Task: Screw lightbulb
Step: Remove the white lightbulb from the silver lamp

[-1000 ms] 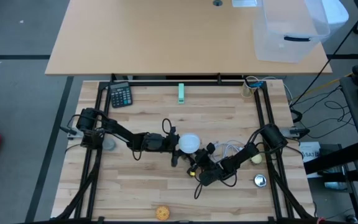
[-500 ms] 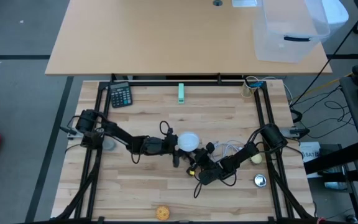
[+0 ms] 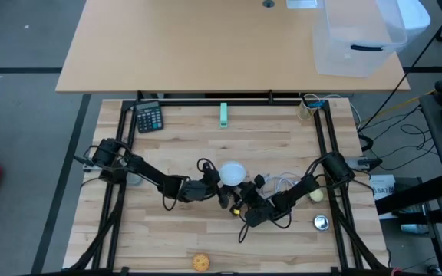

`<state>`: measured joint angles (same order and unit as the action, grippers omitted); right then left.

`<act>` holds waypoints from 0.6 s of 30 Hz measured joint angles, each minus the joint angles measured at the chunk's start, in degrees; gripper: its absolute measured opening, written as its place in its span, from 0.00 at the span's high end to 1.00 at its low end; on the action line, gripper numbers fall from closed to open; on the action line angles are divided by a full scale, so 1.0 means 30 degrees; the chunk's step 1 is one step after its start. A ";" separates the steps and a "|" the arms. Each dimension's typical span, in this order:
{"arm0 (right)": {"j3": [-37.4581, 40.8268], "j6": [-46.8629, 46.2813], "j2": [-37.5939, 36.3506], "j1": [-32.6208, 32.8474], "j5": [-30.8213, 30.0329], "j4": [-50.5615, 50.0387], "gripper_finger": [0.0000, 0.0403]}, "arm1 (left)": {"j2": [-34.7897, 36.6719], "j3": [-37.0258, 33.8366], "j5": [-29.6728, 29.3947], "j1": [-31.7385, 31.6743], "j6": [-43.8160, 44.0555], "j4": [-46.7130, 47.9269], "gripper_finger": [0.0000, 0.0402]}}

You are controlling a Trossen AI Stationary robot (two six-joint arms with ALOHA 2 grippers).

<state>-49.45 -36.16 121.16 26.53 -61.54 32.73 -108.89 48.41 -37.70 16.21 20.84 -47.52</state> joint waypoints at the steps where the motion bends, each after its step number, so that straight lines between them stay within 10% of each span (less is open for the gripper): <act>1: 0.0000 0.0000 0.0000 -0.0010 0.0000 0.0039 0.62 | -0.0003 0.0105 -0.0333 0.0090 0.0116 0.0130 0.55; 18: 0.0057 -0.0338 0.0029 -0.0237 -0.0273 -0.0030 0.62 | -0.2067 0.2350 -0.5041 0.0784 0.2520 0.0940 0.55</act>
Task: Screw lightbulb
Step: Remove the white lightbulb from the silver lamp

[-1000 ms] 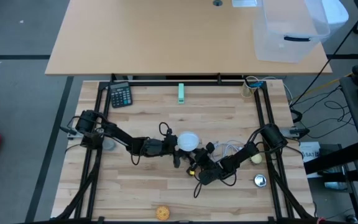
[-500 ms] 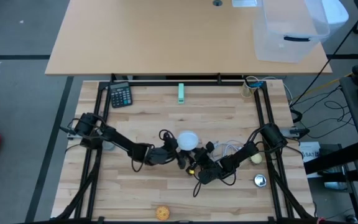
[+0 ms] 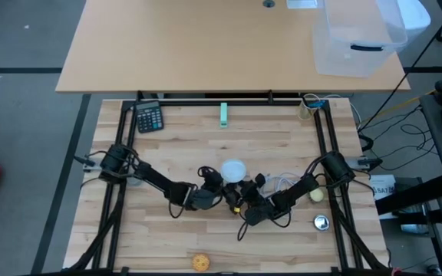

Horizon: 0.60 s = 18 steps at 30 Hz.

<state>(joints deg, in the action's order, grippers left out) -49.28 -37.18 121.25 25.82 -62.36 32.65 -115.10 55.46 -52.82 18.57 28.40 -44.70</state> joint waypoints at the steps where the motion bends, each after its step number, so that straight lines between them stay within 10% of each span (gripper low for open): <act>1: -0.0006 -0.0083 0.0000 0.0007 0.0004 -0.0129 0.62 | -0.0012 0.0060 -0.0072 0.0044 -0.0190 0.0042 0.55; 18: -0.0057 0.0698 0.0000 0.0339 0.0381 -0.0074 0.62 | 0.0265 0.0089 -0.0105 0.0875 -0.3872 -0.0200 0.37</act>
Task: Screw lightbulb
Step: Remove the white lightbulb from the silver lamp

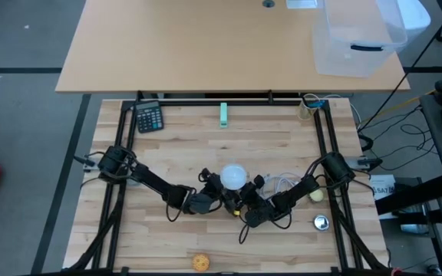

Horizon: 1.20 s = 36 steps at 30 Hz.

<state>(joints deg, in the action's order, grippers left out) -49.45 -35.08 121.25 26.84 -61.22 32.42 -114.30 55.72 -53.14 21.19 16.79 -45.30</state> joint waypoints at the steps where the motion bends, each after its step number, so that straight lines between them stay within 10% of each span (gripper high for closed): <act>1: 0.0000 -0.0003 0.0000 0.0029 -0.0013 -0.0007 0.62 | 0.0065 0.0000 0.0004 0.0033 -0.0193 0.0040 0.34; 9: 0.0000 0.0098 0.0000 0.0091 -0.0039 -0.0022 0.62 | 0.0350 0.0000 0.0442 0.0506 -0.1145 0.0214 0.19; 23: 0.0000 -0.0024 -0.0005 0.0142 0.0031 -0.0015 0.62 | 0.0379 -0.0068 0.2052 0.1107 -0.1838 0.3569 0.19; 36: 0.0007 0.0061 -0.0007 0.0229 0.0016 0.0025 0.62 | 0.0342 -0.2338 0.2989 0.1144 -0.3738 -0.0936 0.30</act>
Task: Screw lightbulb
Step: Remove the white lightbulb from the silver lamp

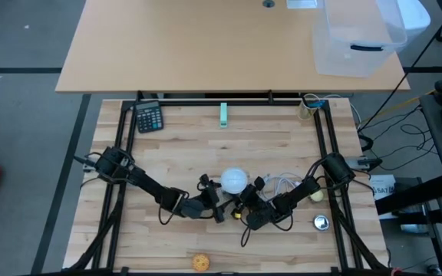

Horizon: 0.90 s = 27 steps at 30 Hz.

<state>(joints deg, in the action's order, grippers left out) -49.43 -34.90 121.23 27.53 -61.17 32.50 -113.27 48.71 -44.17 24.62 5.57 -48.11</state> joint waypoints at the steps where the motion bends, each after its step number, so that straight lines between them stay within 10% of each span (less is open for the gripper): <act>1: 0.0000 0.0002 0.0000 0.0000 0.0000 0.0004 0.62 | 0.0000 -0.0314 0.0292 -0.0006 -0.0234 -0.0606 0.30; 15: 0.0015 0.0002 0.0000 0.0000 -0.0001 0.0082 0.62 | -0.0012 -0.6177 0.6106 -0.0848 -0.1053 -0.9580 0.36; 24: 0.0015 0.0008 0.0000 0.0000 -0.0007 0.0122 0.62 | -0.0026 -0.8774 1.6306 -0.4063 0.0552 -1.3890 0.41; 27: 0.0015 0.0052 0.0000 0.0000 -0.0012 0.0194 0.62 | -0.0036 -0.8508 1.6523 -0.5050 0.0610 -1.3843 0.46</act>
<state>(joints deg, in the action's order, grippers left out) -49.39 -34.75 121.23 27.53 -61.20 33.08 -113.38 23.18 5.40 9.47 7.40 -89.64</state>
